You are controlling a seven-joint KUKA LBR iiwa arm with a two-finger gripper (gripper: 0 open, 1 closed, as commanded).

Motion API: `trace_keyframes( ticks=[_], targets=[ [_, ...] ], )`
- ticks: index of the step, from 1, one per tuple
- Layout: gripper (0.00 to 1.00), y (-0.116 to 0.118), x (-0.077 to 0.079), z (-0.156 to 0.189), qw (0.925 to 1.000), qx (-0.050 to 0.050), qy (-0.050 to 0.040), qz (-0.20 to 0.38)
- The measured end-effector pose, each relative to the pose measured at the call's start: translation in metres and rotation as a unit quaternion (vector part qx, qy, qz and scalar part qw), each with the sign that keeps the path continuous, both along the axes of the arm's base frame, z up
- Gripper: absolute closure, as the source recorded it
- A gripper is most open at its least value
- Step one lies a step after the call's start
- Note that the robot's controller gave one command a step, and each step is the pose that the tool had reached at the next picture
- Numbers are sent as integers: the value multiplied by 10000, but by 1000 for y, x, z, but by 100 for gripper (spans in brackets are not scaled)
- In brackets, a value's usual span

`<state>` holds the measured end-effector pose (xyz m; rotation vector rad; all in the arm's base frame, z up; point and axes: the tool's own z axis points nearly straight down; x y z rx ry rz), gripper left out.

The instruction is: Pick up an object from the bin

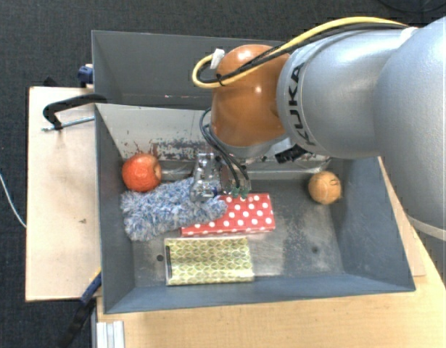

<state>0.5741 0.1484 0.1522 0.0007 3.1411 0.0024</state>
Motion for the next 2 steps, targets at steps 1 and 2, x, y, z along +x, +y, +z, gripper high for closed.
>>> trace_keyframes(
  ticks=[1, 2],
  targets=[
    [100, 0, 6, 44, 10000, -2, 11, -3],
    [100, 1, 11, 89, 10000, 10, -52, 46]
  ],
)
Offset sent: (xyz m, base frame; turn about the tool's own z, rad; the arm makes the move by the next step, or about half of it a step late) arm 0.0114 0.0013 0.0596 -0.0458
